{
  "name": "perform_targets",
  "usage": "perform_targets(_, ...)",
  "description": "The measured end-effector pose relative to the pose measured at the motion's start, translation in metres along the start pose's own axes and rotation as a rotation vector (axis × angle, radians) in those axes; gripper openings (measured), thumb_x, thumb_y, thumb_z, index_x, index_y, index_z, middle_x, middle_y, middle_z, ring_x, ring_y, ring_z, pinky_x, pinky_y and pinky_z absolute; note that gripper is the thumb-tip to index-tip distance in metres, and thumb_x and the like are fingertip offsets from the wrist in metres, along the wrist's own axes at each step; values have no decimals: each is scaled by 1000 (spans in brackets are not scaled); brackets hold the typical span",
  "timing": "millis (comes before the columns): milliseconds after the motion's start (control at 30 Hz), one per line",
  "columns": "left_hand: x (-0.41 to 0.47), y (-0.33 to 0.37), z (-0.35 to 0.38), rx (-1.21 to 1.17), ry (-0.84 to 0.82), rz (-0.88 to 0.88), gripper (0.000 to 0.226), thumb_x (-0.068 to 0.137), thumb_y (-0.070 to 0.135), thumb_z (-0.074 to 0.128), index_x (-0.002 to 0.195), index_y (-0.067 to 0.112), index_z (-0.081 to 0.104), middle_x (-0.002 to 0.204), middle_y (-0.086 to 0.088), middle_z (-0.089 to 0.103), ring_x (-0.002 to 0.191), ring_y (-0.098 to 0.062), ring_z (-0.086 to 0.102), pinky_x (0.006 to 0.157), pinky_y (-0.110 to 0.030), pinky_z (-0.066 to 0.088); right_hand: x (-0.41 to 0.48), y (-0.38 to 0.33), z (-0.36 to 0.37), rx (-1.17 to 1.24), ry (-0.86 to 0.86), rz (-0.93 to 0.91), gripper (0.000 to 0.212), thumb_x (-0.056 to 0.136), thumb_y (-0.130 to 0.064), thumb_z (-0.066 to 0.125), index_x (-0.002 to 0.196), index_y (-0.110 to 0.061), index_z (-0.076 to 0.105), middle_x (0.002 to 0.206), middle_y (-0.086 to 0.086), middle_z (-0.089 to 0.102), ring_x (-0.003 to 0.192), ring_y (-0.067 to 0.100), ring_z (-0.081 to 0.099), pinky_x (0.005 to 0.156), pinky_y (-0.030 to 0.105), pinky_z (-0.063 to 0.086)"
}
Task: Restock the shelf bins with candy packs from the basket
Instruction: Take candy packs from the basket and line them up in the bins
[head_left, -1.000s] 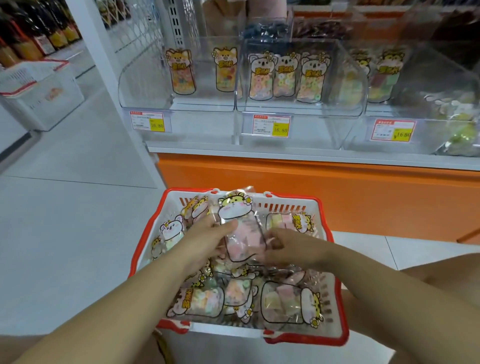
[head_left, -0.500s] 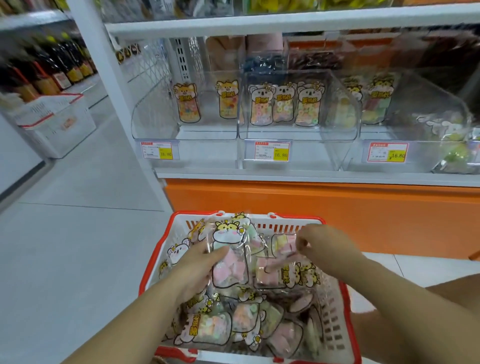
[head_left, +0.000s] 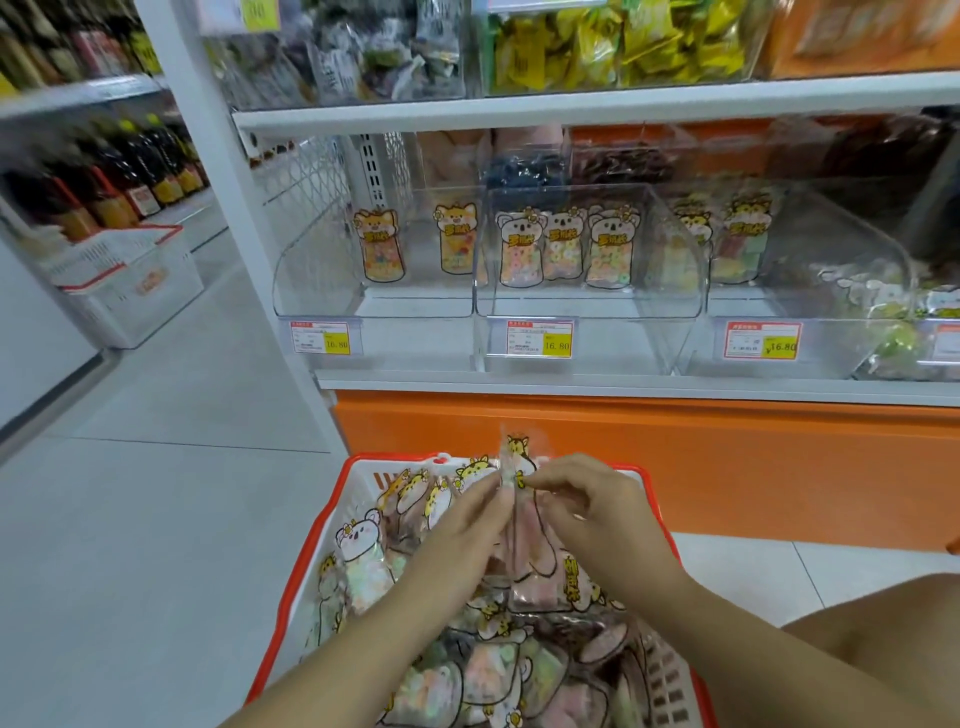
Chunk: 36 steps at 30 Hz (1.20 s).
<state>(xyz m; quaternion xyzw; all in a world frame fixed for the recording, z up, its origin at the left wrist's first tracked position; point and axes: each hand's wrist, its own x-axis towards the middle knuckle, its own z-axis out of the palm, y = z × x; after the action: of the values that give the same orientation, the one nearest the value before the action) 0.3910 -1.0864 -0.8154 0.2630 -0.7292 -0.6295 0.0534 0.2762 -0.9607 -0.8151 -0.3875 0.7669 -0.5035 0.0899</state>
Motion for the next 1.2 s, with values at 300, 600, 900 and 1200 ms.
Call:
perform_targets(300, -1, 4, 13, 136, 125, 183, 60, 97, 24, 65, 137, 57, 35, 146, 17, 30, 133, -2, 36, 93, -2, 36, 3, 2, 4, 553, -27, 456, 52, 71, -29, 88, 118, -24, 68, 111, -5, 74, 102, 5, 69, 80, 25, 54)
perform_targets(600, 15, 18, 6, -70, -50, -29, 71, 81, 29, 83, 138, 25, 41, 121, 5, 71, 103, -4, 70, 76, -12, 50, 27, -3, -7, 697, 247, 427, 9, 85, -17, 76, 88, -25, 77, 94, 2, 75, 94, 24, 67, 93, 44, 53)
perform_targets(900, 33, 68, 34, -132, -90, 205, 69, 86, 4, 76, 144, 21, 42, 126, 9, 69, 113, -7, 67, 86, -22, 56, 39, -41, -80, 498, 113, 346, 83, 70, -40, 87, 138, -36, 40, 130, -9, 57, 116, 13, 60, 101, 39, 50)
perform_targets(1200, 75, 132, 76, -193, -168, 226, 79, 72, 19, 86, 140, 18, 45, 120, -2, 72, 110, -21, 69, 96, -41, 56, 62, -61, -180, 150, -135, 199, 25, 82, -15, 80, 101, -19, 65, 81, -13, 75, 75, 0, 69, 71, 15, 54)
